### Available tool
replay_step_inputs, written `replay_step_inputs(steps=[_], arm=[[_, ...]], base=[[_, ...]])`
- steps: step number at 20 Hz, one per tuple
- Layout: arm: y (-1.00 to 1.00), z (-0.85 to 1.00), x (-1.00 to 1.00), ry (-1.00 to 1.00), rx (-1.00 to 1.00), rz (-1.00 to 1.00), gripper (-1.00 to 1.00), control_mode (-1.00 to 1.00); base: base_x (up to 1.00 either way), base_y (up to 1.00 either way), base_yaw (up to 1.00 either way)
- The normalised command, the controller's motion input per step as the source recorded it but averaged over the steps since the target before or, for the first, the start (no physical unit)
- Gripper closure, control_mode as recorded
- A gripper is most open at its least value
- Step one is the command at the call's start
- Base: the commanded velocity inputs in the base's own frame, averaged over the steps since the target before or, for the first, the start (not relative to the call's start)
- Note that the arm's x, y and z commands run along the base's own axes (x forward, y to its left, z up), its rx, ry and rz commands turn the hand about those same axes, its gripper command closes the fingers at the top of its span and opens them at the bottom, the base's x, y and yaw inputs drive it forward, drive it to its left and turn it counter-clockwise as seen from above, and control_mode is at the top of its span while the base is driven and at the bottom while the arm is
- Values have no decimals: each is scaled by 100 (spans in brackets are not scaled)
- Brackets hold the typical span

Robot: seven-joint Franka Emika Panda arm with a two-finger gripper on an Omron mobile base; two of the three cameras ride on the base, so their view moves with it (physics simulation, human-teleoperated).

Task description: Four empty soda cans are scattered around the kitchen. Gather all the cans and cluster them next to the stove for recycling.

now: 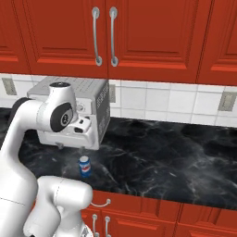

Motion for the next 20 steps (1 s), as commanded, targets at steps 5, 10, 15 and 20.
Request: replay_step_inputs(steps=[5, 10, 15, 20], arm=[[0, -18, 23, 0, 2, 0, -100, -100], [0, -32, 30, -1, 0, 0, -100, -100], [0, -33, 29, -2, 0, 0, -100, -100], [0, -32, 31, -3, 0, 0, -100, -100]], base=[[0, 0, 0], [0, 0, 0], [0, 0, 0], [0, 0, 0]])
